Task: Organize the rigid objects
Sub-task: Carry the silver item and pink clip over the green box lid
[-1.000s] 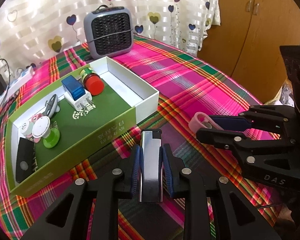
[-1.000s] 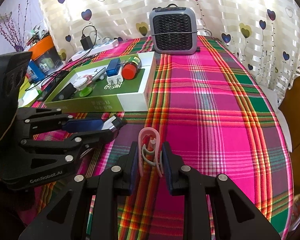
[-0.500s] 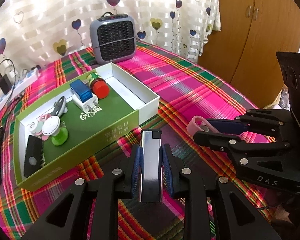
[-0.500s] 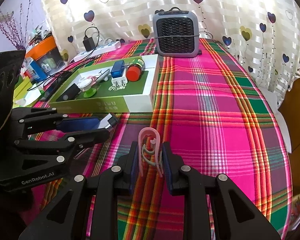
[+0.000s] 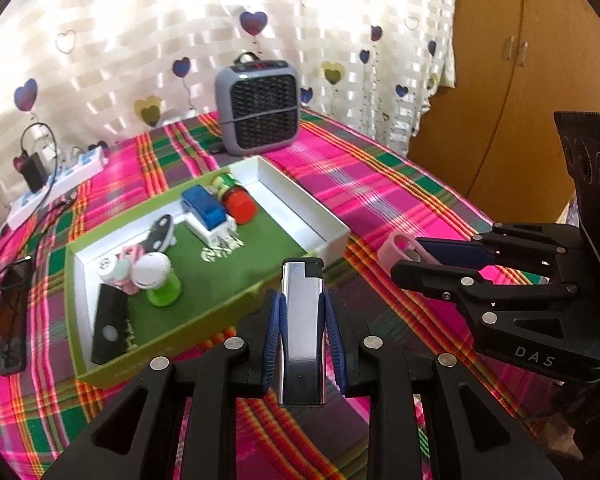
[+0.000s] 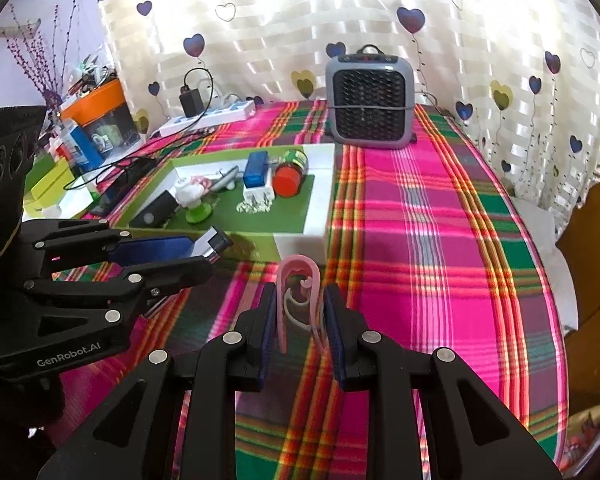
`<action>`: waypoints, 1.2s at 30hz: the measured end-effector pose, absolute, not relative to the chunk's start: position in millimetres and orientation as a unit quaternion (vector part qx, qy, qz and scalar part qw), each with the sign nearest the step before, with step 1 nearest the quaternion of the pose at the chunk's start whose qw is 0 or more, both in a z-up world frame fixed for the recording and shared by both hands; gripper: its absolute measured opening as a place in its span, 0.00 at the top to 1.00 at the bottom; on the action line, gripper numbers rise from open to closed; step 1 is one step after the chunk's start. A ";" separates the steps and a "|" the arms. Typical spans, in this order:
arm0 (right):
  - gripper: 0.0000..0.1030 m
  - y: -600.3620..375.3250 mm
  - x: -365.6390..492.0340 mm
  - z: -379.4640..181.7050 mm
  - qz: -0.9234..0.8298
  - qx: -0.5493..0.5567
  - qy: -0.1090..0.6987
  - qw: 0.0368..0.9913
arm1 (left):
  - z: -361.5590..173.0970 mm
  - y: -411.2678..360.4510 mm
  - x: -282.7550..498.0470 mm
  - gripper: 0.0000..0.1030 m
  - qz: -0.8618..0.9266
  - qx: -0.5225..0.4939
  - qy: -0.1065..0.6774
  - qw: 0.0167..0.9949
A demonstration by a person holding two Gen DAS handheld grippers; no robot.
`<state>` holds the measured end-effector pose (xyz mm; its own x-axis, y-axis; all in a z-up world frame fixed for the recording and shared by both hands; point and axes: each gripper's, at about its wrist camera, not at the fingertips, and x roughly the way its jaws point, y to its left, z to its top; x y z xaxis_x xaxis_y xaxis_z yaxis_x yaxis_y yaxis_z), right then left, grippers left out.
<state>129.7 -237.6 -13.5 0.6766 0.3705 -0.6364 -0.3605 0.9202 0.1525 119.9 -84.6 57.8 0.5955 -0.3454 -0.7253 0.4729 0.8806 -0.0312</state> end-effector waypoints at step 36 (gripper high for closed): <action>0.76 -194.9 225.0 -20.8 0.201 0.015 0.390 0.898 | 33.4 -43.1 203.3 0.79 -0.167 0.021 0.419 0.892</action>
